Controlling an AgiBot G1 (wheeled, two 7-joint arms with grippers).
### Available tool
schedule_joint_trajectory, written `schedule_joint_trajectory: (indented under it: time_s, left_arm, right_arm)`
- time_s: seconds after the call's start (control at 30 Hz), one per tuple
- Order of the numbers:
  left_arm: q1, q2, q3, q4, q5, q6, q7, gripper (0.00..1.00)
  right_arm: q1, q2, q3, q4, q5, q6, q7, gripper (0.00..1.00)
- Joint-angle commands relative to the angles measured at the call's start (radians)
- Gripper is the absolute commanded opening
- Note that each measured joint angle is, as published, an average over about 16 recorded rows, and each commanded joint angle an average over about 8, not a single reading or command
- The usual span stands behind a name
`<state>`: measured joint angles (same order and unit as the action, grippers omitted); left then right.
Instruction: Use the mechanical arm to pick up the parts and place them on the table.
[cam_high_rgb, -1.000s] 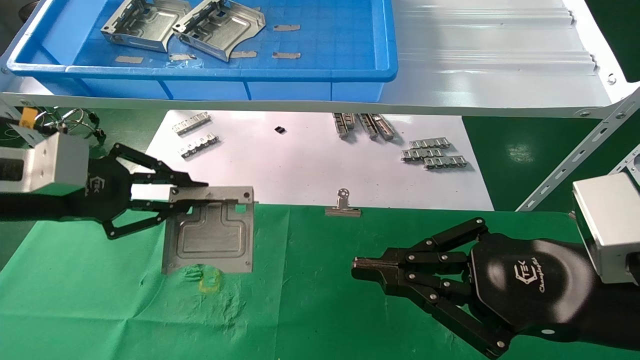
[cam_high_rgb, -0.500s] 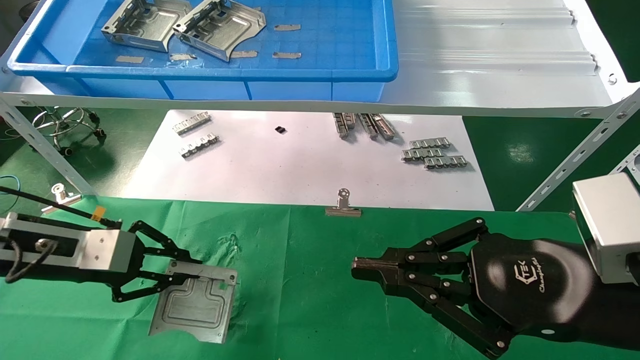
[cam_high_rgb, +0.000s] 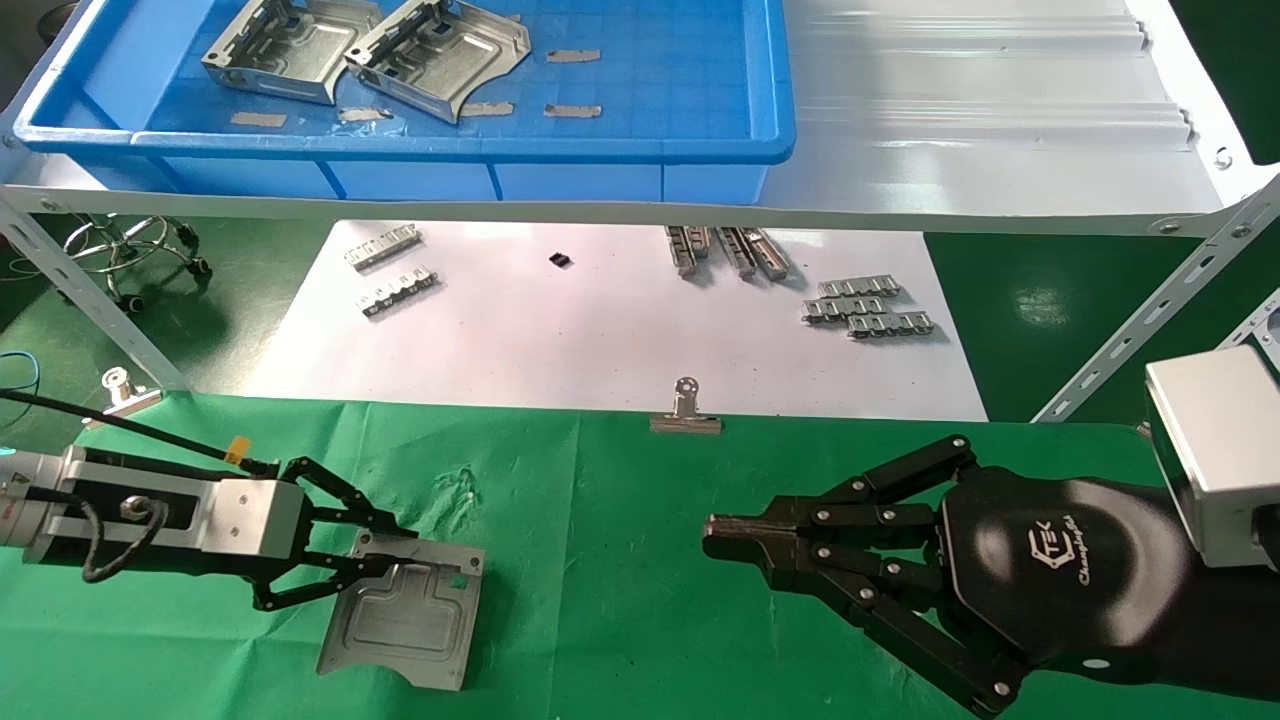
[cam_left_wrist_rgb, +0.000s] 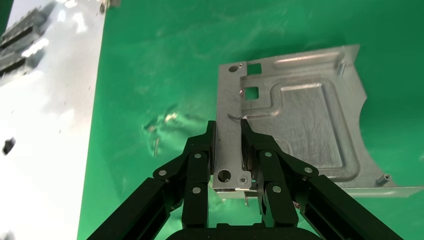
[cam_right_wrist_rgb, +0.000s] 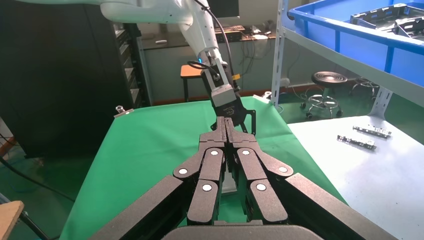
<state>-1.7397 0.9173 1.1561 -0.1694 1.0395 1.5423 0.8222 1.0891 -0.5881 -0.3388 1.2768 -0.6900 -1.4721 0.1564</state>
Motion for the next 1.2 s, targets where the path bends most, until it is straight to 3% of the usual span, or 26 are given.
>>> schedule_joint_trajectory:
  time_s: [0.03,0.07,0.27,0.33,0.7,0.93,0.97,1.2]
  left_arm:
    - [0.001,0.009,0.000,0.026,0.000,-0.009,0.021,0.03]
    - [0.002,0.013,-0.001,0.036,-0.001,-0.013,0.028,0.09]
    - [0.004,0.030,-0.002,0.082,-0.001,-0.022,0.059,0.84]
    - [0.004,0.035,-0.001,0.094,-0.001,-0.025,0.068,1.00]
    - [0.002,0.046,-0.004,0.126,-0.004,-0.041,0.130,1.00]
    - [-0.019,0.037,-0.014,0.130,-0.020,0.022,0.097,1.00]
    - [-0.020,0.034,-0.017,0.126,-0.026,0.031,0.085,1.00]
    - [0.007,0.002,-0.044,0.067,-0.077,0.057,-0.044,1.00]
  right_arm:
    - [0.000,0.000,0.000,0.000,0.000,0.000,0.000,0.00]
    - [0.000,0.000,0.000,0.000,0.000,0.000,0.000,0.00]
    - [0.000,0.000,0.000,0.000,0.000,0.000,0.000,0.00]
    - [0.000,0.000,0.000,0.000,0.000,0.000,0.000,0.00]
    - [0.000,0.000,0.000,0.000,0.000,0.000,0.000,0.00]
    - [0.000,0.000,-0.001,0.000,0.000,0.000,0.000,0.02]
    - [0.000,0.000,-0.001,0.000,0.000,0.000,0.000,0.10]
    - [0.000,0.000,-0.001,0.000,0.001,0.000,0.000,0.95]
